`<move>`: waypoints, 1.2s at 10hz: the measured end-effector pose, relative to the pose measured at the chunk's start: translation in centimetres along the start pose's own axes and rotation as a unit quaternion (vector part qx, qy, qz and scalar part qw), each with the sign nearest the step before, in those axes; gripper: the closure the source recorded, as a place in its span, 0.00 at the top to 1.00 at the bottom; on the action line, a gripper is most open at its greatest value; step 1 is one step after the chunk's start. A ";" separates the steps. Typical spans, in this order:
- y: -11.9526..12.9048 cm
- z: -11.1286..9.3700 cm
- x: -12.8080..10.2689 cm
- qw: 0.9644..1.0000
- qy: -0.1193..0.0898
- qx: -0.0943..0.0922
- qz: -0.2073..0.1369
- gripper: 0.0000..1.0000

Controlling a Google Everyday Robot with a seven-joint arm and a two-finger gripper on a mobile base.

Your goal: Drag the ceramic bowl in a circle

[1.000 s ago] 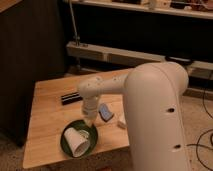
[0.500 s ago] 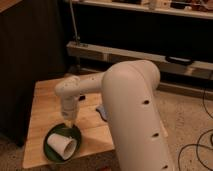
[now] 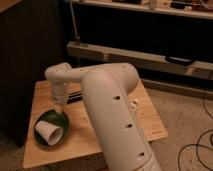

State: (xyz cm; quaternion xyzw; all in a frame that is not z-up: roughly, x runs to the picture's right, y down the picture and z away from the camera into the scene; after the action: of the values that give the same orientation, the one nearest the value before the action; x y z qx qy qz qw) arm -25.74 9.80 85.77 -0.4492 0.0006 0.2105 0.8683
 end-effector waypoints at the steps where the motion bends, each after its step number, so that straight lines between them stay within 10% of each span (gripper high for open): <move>1: -2.9 -0.3 0.7 1.000 0.002 0.001 0.025 0.00; 3: -5.7 -0.5 2.5 0.998 0.002 0.003 0.057 0.00; 7: -9.4 -1.9 13.3 0.991 0.005 0.010 0.135 0.00; 12: -5.3 -0.3 23.0 0.989 0.042 -0.001 0.144 0.00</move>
State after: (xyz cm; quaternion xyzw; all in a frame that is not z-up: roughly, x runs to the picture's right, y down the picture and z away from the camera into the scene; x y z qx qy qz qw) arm -2.79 15.30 85.36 -0.4534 0.1013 0.3145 0.8278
